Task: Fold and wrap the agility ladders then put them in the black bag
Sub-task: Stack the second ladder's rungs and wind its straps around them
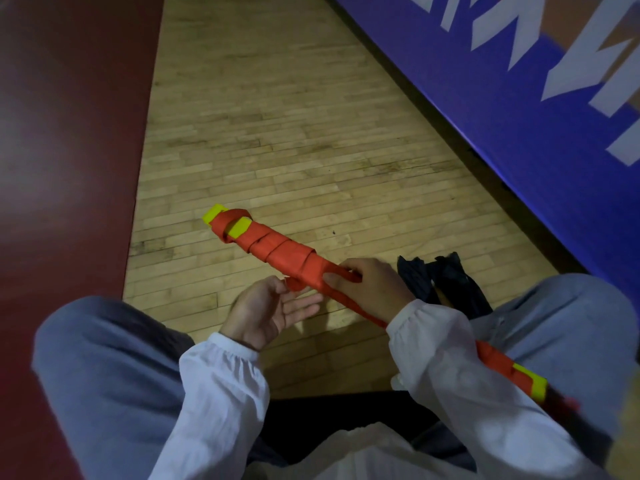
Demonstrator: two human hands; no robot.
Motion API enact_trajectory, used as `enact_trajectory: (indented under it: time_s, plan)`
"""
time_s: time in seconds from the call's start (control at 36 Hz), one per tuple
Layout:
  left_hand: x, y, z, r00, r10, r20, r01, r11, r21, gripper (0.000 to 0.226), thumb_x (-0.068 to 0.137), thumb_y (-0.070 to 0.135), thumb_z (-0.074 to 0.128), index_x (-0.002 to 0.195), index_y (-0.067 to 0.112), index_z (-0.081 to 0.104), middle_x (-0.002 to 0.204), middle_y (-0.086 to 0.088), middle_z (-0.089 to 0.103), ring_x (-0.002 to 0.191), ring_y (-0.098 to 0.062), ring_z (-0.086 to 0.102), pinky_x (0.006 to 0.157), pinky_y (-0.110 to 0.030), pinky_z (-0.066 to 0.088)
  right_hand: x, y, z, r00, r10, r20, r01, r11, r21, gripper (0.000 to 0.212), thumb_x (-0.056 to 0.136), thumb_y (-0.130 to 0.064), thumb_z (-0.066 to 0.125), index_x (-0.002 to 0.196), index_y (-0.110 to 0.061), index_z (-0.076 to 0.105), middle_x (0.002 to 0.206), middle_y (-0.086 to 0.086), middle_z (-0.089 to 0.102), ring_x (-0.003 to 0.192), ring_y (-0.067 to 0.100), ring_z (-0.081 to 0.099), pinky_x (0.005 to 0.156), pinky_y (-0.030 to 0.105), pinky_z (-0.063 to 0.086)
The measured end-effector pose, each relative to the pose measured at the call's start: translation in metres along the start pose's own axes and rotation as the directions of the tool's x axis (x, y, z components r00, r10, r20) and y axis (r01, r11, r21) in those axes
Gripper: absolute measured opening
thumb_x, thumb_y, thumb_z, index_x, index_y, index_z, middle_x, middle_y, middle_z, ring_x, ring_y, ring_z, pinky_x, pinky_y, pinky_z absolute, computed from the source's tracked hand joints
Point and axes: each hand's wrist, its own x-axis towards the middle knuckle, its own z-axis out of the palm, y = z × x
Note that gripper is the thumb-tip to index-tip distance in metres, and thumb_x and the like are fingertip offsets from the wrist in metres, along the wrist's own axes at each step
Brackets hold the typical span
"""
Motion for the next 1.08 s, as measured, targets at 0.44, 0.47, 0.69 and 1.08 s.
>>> enact_trajectory:
  time_s: [0.44,0.47,0.69,1.08]
  plan:
    - [0.011,-0.012,0.014,0.973,0.217,-0.074,-0.207,0.971,0.122,0.018,0.091,0.016,0.060,0.101,0.002,0.060,0.080,-0.013,0.074,0.067,-0.020,0.072,0.068,-0.030,0.058,-0.007,0.001,-0.011,1.000,0.015,-0.017,-0.014,0.999,0.032,0.048,0.087,-0.059,0.056,0.118,-0.023,0.066,0.101,-0.001,0.070,0.089,0.015,0.064,0.076,0.028,0.049]
    - [0.012,-0.012,0.015,0.972,0.218,-0.083,-0.205,0.968,0.142,0.020,0.090,0.017,0.061,0.103,0.002,0.060,0.078,-0.013,0.074,0.065,-0.020,0.072,0.068,-0.031,0.058,-0.008,0.002,-0.012,1.000,0.017,-0.009,-0.017,0.999,0.032,0.049,0.086,-0.059,0.057,0.119,-0.023,0.066,0.101,-0.001,0.070,0.089,0.015,0.065,0.076,0.027,0.049]
    - [0.019,-0.014,0.034,0.976,0.200,-0.083,-0.173,0.950,0.260,0.020,0.089,0.017,0.063,0.094,-0.002,0.062,0.069,-0.016,0.071,0.056,-0.019,0.069,0.062,-0.027,0.058,-0.004,0.002,-0.028,0.986,0.119,0.116,-0.119,0.993,-0.001,0.067,0.086,-0.075,0.036,0.099,-0.015,0.063,0.092,0.003,0.066,0.084,0.021,0.063,0.083,0.037,0.050]
    - [0.034,-0.022,0.081,0.988,0.093,0.119,-0.138,0.874,0.467,0.029,0.093,0.041,0.053,0.107,0.016,0.061,0.072,-0.006,0.071,0.055,-0.014,0.068,0.054,-0.024,0.057,-0.009,0.025,-0.061,0.974,0.220,-0.054,-0.206,0.960,0.189,0.036,0.090,-0.053,0.053,0.112,-0.025,0.064,0.113,-0.001,0.063,0.099,0.019,0.060,0.078,0.030,0.043]
